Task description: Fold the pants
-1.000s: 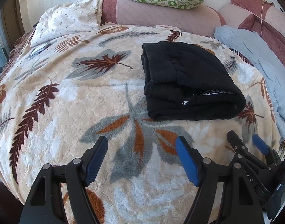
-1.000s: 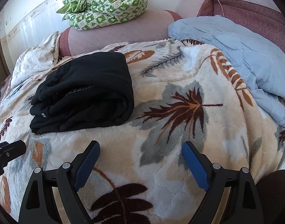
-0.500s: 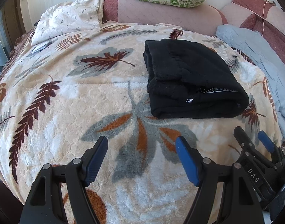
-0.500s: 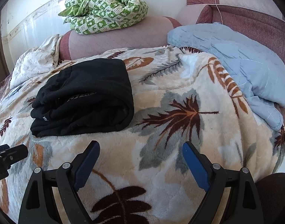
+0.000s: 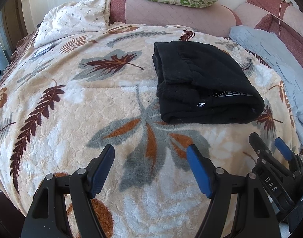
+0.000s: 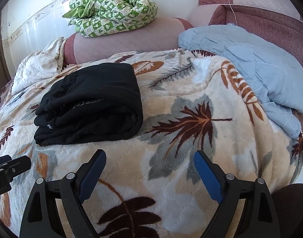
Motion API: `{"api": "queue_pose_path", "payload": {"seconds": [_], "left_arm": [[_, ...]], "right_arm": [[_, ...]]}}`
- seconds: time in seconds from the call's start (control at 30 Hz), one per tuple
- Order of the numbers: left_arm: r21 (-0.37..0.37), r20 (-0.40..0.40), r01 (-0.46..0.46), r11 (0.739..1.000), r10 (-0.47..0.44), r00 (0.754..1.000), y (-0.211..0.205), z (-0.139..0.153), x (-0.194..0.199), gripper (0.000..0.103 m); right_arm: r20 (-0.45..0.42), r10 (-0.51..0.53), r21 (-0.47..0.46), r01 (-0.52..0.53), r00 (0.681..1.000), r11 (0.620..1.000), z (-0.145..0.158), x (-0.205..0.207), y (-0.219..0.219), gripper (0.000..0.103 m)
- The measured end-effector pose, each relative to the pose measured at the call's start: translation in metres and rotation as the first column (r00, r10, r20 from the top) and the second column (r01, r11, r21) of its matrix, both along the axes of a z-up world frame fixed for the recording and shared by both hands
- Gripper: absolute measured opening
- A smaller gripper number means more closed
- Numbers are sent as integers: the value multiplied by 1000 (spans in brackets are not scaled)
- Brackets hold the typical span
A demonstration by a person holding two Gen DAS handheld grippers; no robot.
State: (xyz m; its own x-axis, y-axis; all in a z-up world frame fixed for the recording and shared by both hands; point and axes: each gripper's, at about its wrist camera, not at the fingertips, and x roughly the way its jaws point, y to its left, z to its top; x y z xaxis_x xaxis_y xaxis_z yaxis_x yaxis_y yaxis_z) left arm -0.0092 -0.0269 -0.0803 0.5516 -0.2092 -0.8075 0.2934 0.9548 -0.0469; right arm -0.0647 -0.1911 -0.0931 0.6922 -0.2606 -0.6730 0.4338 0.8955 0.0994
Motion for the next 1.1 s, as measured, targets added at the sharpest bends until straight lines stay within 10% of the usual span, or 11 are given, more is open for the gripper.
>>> {"api": "queue_pose_path", "payload": {"seconds": [1.1], "left_arm": [[-3, -13, -2, 1000, 2, 1000, 2, -5, 1, 74]], "right_arm": [[-16, 15, -6, -15, 1000, 1000, -5, 4, 1, 94]]}}
